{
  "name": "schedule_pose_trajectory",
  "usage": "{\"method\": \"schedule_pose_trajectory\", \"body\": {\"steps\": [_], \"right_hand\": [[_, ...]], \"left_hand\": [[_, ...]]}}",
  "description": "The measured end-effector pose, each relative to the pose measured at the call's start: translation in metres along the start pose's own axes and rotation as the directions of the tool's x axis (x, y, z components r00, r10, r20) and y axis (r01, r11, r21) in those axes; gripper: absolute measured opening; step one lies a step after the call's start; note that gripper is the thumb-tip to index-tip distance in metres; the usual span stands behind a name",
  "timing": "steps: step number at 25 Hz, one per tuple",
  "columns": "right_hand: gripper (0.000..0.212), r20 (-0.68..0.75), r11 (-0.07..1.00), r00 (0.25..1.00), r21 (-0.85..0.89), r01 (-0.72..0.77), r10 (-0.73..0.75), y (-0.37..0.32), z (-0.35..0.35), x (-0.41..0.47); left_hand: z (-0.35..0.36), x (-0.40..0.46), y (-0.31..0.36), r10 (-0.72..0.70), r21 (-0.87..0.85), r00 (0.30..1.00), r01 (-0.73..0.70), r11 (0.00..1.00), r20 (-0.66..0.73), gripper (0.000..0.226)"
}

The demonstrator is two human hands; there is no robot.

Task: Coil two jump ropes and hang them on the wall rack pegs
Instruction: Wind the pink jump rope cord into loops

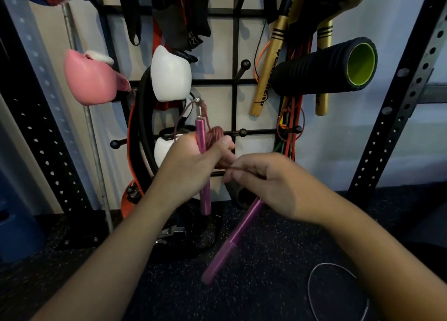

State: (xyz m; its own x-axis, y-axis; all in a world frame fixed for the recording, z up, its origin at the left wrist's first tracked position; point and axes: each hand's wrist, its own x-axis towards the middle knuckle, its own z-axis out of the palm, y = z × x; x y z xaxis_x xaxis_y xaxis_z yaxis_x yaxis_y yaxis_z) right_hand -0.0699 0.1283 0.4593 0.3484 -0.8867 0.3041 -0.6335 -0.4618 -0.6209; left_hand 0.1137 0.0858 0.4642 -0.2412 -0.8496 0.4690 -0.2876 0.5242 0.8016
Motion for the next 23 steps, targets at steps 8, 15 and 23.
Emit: {"method": "schedule_pose_trajectory", "body": {"steps": [8,15,23], "right_hand": [[0.009,-0.217,0.996,0.976,0.086,0.027,-0.008,0.014,-0.009,0.000],[0.010,-0.113,0.960,0.986,0.237,0.147,-0.123,0.010,-0.001,0.003],[0.037,-0.144,0.914,0.990,0.403,0.055,0.004,0.013,0.016,-0.002]], "left_hand": [[-0.002,-0.003,-0.003,-0.101,0.082,0.899,0.073,0.994,0.426,0.062],[-0.005,-0.001,-0.014,-0.120,-0.370,0.859,0.335,0.867,0.497,0.024],[0.008,-0.005,-0.018,-0.049,-0.629,0.880,0.376,0.680,0.473,0.032]]}}
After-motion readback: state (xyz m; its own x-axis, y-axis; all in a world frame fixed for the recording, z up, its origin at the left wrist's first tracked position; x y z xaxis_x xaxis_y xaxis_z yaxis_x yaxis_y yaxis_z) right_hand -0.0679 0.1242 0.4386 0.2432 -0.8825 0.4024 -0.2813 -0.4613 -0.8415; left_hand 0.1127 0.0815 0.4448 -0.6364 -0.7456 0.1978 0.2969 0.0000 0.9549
